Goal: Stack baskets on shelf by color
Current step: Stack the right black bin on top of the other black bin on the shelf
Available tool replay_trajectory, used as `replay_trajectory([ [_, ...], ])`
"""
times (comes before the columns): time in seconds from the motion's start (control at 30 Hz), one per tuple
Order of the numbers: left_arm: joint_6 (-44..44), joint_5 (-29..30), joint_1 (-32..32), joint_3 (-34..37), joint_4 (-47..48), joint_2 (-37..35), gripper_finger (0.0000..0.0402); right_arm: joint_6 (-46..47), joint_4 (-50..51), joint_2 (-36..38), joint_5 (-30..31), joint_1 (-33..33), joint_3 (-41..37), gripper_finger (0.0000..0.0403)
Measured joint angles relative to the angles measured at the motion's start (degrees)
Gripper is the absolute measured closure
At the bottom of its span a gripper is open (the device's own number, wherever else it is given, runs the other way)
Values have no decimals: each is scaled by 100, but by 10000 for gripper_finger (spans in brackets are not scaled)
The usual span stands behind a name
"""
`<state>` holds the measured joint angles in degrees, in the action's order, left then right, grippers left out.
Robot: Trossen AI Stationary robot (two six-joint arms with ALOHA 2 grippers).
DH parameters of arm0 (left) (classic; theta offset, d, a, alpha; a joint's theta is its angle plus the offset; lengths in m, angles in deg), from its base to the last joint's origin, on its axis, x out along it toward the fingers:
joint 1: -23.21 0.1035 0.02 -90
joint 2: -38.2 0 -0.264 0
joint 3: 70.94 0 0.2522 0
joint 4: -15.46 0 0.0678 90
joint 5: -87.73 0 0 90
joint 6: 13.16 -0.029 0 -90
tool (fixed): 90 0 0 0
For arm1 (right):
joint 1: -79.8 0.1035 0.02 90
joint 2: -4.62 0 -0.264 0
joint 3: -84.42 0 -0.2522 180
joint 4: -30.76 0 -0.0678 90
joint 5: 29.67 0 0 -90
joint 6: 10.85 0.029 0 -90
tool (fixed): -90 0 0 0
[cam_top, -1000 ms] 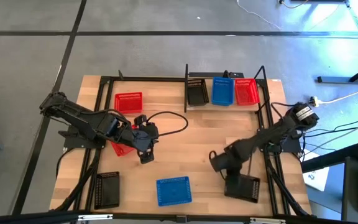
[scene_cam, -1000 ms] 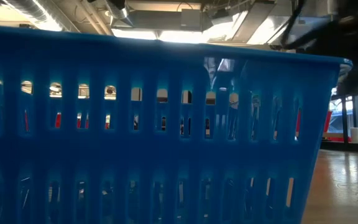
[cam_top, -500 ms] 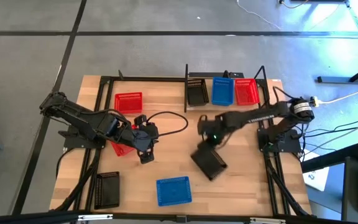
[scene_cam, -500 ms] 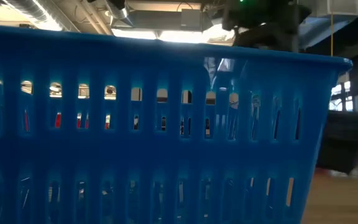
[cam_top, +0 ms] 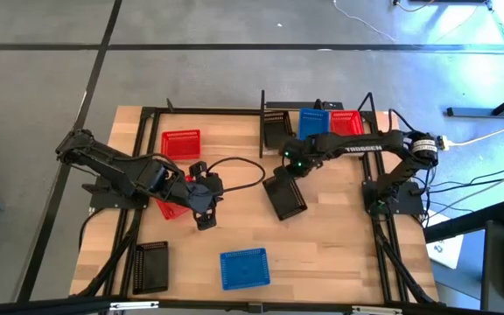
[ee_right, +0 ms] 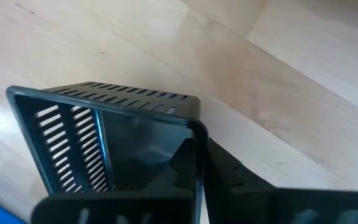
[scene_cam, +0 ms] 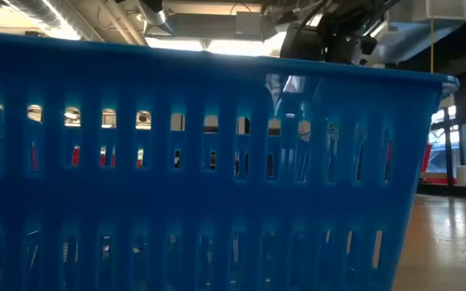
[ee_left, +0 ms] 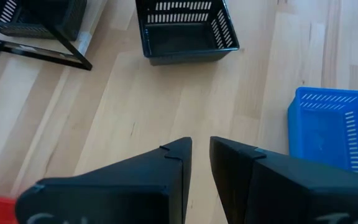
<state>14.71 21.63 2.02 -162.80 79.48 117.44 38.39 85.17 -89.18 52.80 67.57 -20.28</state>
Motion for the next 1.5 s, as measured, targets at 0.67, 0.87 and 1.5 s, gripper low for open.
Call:
replay_trajectory([
  [0.67, 43, 0, 7, 0, 4, 0, 351, -493, -60, 174, 214, -17, 139, 337],
  [0.87, -556, -275, 194, 0, -6, 4, 351, -1011, 284, 895, 1118, 346, 693, 337],
  [1.5, -3733, -1270, 1540, -4, -1835, 1171, 351, -2039, 1167, 3157, 1859, 1251, 1082, 336],
])
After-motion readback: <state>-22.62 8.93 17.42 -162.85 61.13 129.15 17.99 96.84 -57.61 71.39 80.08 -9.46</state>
